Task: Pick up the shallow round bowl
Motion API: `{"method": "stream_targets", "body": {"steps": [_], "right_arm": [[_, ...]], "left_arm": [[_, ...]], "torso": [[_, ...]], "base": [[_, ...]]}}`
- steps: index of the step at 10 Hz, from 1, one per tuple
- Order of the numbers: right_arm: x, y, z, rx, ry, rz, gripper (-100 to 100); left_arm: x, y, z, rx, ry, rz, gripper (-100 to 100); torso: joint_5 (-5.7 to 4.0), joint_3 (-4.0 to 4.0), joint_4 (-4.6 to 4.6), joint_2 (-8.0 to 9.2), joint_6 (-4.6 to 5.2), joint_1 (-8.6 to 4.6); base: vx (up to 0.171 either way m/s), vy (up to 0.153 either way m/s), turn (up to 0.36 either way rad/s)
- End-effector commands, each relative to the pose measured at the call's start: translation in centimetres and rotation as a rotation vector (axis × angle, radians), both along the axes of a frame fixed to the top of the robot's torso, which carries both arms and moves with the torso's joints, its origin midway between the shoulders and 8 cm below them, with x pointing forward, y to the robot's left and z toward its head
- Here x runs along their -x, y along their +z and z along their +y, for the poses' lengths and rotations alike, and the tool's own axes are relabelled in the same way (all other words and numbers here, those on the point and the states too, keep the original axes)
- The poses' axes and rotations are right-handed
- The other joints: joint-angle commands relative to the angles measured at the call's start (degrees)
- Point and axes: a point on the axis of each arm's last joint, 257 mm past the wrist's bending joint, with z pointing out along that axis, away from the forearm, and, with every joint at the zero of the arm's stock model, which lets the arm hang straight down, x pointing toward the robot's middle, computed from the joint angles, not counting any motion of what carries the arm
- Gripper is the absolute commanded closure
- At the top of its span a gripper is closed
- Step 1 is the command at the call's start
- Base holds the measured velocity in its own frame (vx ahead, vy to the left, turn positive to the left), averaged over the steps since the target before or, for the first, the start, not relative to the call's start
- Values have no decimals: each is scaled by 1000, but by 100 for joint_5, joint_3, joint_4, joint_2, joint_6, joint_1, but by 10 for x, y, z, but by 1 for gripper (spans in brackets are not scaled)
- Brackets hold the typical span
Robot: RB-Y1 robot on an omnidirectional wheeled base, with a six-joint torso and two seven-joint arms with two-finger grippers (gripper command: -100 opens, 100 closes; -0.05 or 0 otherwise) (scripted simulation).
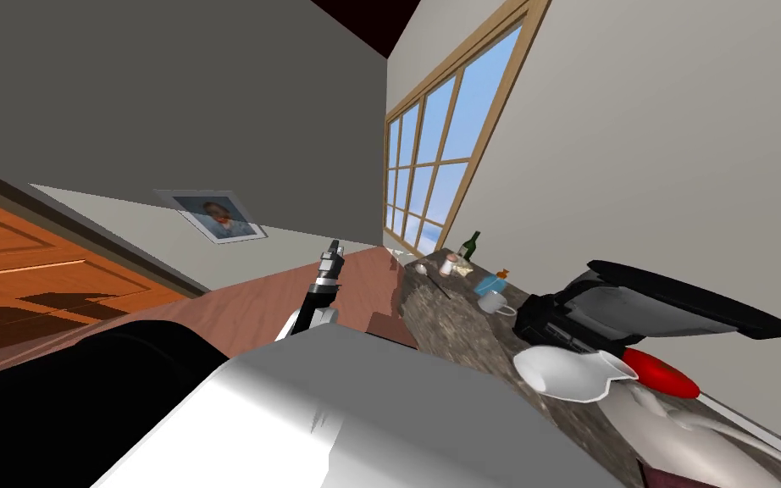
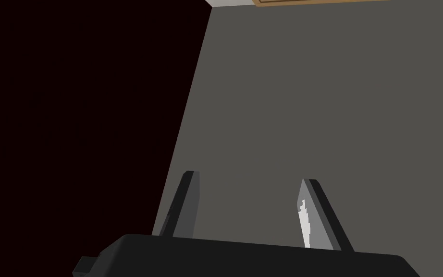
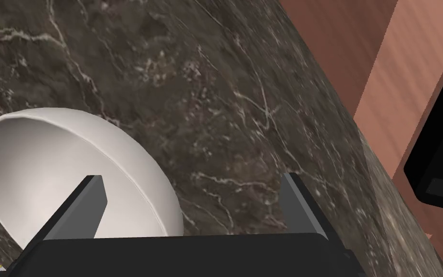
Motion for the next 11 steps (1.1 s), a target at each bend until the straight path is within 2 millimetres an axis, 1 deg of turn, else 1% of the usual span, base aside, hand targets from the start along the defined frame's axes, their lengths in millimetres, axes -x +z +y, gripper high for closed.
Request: {"method": "stream_targets", "body": {"steps": [1, 2, 3, 4, 5, 7, 11], "right_arm": [[-13, -1, -2, 3, 9, -16, -100], [-8, 0, -1, 3, 6, -9, -100], [-9, 0, -2, 4, 7, -10, 0], [-6, -3, 0, 1, -28, -11, -100], [-3, -6, 1, -1, -48, -6, -100], [1, -8, 2, -2, -90, -9, -100], [7, -12, 4, -2, -165, -11, -100]], "left_arm": [[0, 0, 0, 0, 0, 0, 0], [0, 0, 0, 0, 0, 0, 0], [0, 0, 0, 0, 0, 0, 0], [0, 0, 0, 0, 0, 0, 0], [0, 0, 0, 0, 0, -1, 0], [0, 0, 0, 0, 0, -1, 0], [0, 0, 0, 0, 0, 0, 0]], "torso": [[0, 0, 0, 0, 0, 0], [-3, -1, -1, 0, 3, -9], [-1, 17, 6, 33, 7, 6], [3, 32, 12, 58, 9, 18], [4, 48, 18, 86, 2, 20], [4, 77, 31, 133, 13, 21], [5, 71, 29, 121, 15, 25]], "base": [[185, -88, 73], [71, -39, 21], [15, -8, 4], [-64, -7, 211], [-178, -5, 383], [-173, -1, 179], [-123, 12, 163]]}}
